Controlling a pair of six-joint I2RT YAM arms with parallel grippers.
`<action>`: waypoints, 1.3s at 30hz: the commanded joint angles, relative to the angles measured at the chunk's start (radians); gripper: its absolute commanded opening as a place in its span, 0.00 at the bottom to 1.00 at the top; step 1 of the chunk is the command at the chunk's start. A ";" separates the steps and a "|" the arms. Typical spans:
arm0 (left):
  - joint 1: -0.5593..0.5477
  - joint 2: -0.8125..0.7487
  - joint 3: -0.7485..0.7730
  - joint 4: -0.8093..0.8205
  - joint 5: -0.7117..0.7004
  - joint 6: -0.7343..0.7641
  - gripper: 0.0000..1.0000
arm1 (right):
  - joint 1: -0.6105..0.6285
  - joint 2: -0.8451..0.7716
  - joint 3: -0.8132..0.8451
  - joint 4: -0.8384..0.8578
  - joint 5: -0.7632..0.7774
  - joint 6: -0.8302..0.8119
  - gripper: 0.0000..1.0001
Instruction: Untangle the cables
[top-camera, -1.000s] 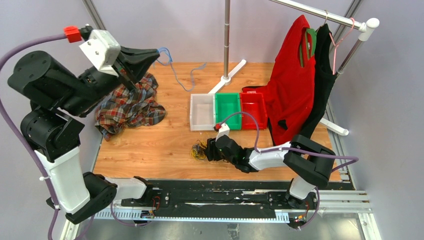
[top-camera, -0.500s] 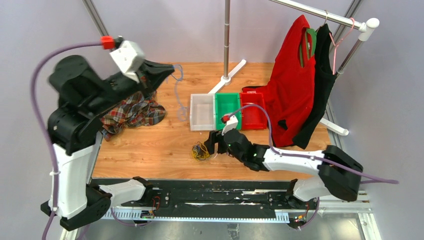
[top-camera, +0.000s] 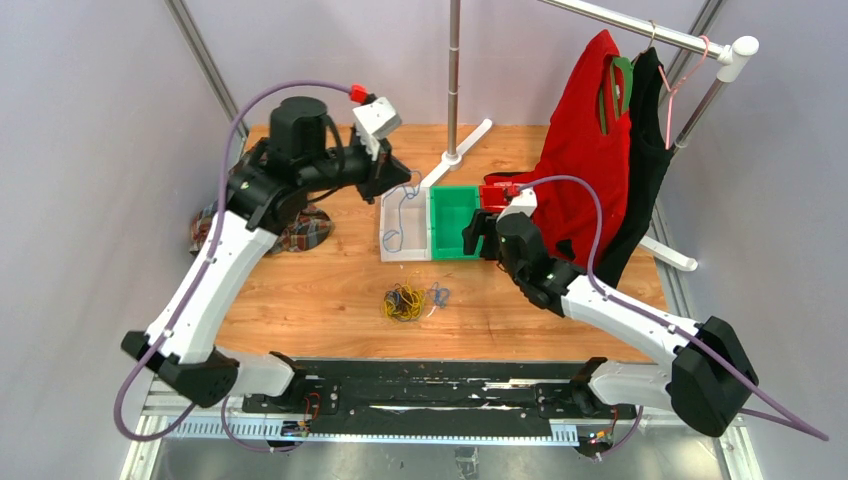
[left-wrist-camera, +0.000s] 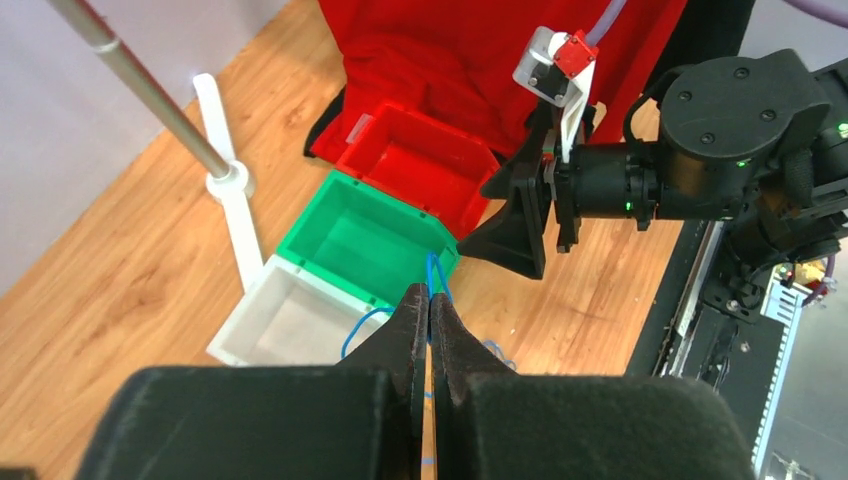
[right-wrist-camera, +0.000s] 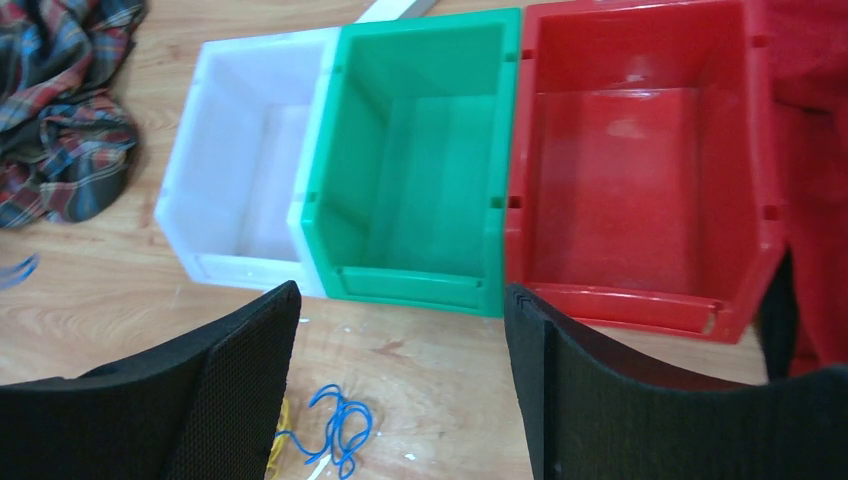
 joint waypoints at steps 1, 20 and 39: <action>-0.033 0.106 0.063 0.076 0.024 -0.008 0.00 | -0.069 0.000 -0.002 -0.054 0.000 -0.016 0.73; -0.062 0.450 0.104 0.291 -0.006 -0.004 0.00 | -0.148 -0.027 -0.038 -0.069 0.065 0.004 0.66; -0.076 0.604 0.019 0.407 -0.129 0.054 0.00 | -0.159 -0.062 -0.085 -0.070 0.060 0.021 0.61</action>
